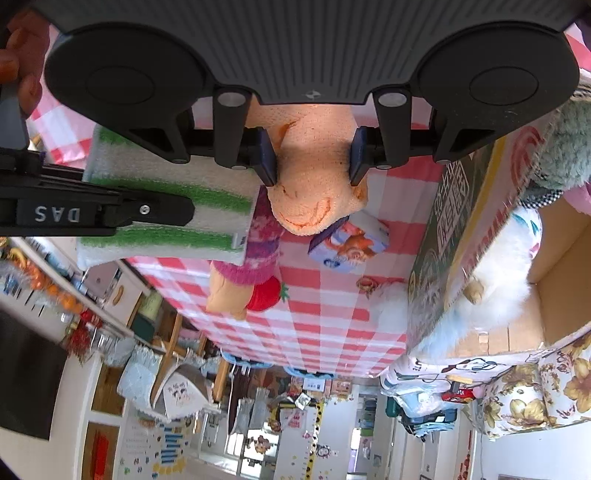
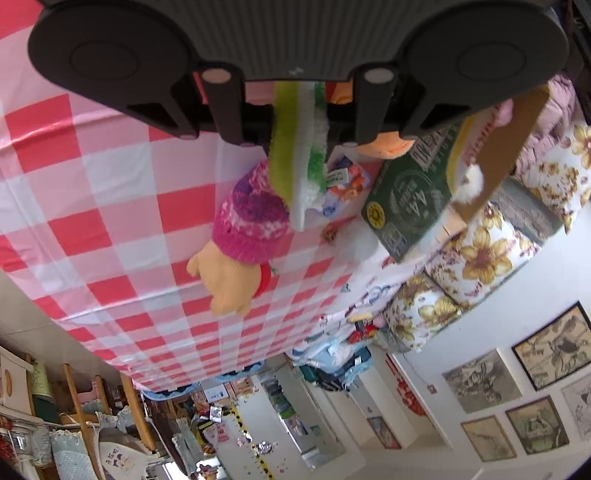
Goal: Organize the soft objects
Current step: 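Lift the orange plush with the left tool while the right tool lifts the striped sponge, then carry both toys over the cardboard box and open both tools to drop them, then move both tools back over the remaining toys on the table, then grasp the pink knitted sock with the left tool while the right tool grasps the brown teddy bear, then lift the pink sock with the left tool while the right tool lifts the teddy bear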
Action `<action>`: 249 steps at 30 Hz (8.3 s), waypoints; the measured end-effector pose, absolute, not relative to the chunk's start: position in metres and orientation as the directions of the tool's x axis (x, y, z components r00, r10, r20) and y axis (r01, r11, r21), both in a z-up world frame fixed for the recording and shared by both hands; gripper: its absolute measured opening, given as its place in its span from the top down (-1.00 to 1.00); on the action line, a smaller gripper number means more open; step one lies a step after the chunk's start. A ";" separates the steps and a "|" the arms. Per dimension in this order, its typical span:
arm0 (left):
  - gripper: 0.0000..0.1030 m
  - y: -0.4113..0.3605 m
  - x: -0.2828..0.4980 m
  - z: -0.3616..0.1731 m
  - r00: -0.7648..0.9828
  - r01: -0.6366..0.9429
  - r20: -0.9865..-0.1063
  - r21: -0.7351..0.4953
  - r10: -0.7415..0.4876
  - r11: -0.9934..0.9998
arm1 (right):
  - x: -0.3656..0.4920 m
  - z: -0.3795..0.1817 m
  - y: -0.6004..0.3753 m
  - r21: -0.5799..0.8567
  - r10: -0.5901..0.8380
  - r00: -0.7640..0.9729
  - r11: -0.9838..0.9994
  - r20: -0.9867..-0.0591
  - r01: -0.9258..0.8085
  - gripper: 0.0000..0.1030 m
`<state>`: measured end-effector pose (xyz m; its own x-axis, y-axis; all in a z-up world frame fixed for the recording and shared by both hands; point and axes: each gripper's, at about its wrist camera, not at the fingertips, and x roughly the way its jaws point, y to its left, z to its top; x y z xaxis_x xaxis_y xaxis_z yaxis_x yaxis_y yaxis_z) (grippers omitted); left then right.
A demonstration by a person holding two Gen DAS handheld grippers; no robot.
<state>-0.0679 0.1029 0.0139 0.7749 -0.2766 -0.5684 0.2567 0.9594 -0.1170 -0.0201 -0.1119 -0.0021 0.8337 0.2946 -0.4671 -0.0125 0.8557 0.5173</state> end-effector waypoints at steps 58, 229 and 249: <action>0.02 0.230 -0.064 0.082 0.915 -0.202 -0.401 -0.357 0.045 0.912 | 0.075 0.069 0.056 0.535 0.537 0.784 0.781 -0.312 -0.322 0.64; -0.80 0.081 0.007 -0.008 0.775 0.410 -0.541 0.038 -0.327 0.911 | 0.140 -0.035 -0.173 0.403 0.355 0.807 0.901 -0.472 -0.161 -0.12; -0.77 0.091 -0.045 -0.012 0.755 0.502 -0.525 0.078 -0.393 0.861 | 0.076 -0.028 -0.168 0.364 0.313 0.756 0.925 -0.575 -0.105 -0.11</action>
